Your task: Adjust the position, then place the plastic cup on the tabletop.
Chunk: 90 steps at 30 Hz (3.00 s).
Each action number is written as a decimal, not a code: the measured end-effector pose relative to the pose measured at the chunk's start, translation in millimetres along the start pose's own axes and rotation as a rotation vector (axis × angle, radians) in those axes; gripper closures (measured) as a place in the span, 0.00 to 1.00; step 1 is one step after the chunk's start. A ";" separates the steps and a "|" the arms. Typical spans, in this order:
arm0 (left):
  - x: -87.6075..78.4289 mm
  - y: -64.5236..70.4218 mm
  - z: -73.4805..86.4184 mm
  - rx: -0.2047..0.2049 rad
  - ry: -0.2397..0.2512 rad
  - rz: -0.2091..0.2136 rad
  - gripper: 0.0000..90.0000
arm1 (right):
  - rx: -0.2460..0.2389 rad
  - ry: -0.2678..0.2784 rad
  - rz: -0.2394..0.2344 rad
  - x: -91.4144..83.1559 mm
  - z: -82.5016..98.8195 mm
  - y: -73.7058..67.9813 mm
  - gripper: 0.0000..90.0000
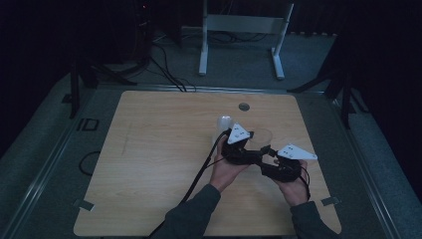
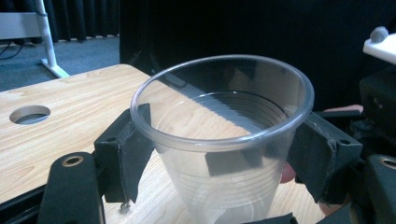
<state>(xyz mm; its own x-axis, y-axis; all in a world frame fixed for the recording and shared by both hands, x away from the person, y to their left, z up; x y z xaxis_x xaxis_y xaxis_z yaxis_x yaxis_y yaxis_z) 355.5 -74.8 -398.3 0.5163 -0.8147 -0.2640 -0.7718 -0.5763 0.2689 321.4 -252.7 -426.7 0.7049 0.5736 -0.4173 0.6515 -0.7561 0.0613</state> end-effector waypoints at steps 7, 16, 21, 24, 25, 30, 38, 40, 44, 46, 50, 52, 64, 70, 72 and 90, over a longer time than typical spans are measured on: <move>0.4 -1.0 0.0 -0.069 0.037 0.020 0.28 | 0.006 0.008 0.004 0.8 1.6 -1.0 0.46; -0.2 1.6 1.8 -0.042 0.045 -0.003 0.28 | 0.005 0.008 -0.004 2.2 3.2 -2.2 0.46; -0.2 3.5 2.2 -0.027 0.043 0.002 0.31 | -0.002 0.005 0.005 2.4 3.2 -2.5 0.46; -0.4 4.0 2.3 -0.018 0.045 0.001 0.31 | -0.008 0.001 0.008 2.3 2.8 -2.5 0.45; -0.6 4.6 2.4 -0.015 0.046 0.000 0.31 | -0.008 0.001 0.007 2.3 2.7 -2.4 0.45; -1.4 7.6 2.6 0.020 0.048 -0.013 0.31 | -0.007 -0.002 0.004 2.5 2.5 -2.5 0.40; -4.0 6.7 2.1 0.055 0.054 -0.049 0.31 | 0.010 -0.009 0.019 0.3 6.2 -0.3 0.32; -4.3 6.5 2.3 0.056 0.056 -0.053 0.31 | 0.008 -0.009 0.019 -0.1 6.8 0.0 0.32; -5.8 4.8 3.6 0.064 0.057 -0.072 0.31 | 0.007 -0.011 0.019 -0.3 7.4 0.1 0.31; -6.5 4.1 4.7 0.067 0.057 -0.082 0.31 | 0.009 -0.013 0.021 -0.5 8.1 0.4 0.30; -8.1 3.1 6.0 0.077 0.059 -0.090 0.31 | 0.019 -0.019 0.023 -1.0 11.4 2.1 0.29; -9.1 2.5 6.7 0.081 0.061 -0.091 0.31 | 0.021 -0.021 0.024 -0.9 12.1 2.5 0.29; -15.6 0.6 9.3 0.090 0.069 -0.092 0.31 | 0.038 -0.027 0.035 -0.1 17.8 5.9 0.29; -19.3 -0.7 11.2 0.099 0.069 -0.096 0.31 | 0.041 -0.033 0.037 0.9 17.2 7.0 0.29; -20.6 -0.7 11.4 0.098 0.072 -0.095 0.31 | 0.043 -0.032 0.040 1.0 16.8 7.8 0.29; -27.9 0.0 18.4 0.105 0.079 -0.082 0.32 | 0.077 -0.025 0.068 -1.1 17.1 14.6 0.30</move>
<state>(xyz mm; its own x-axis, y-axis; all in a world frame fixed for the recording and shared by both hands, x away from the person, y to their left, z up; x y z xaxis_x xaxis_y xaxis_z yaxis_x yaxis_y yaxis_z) 334.2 -50.8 -408.0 0.6041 -0.7699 -0.2059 -0.7581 -0.6348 0.1496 325.4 -269.7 -440.9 0.7392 0.5125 -0.4369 0.5778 -0.8159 0.0207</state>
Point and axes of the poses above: each handheld gripper's, and its own axes: x roughly forward along the jaws, z roughly out of its underside, y roughly to its right, the point moved 1 cm from there along x, roughly forward along the jaws, and after that the axes turned 5 degrees about -x, right-handed, at the moved point
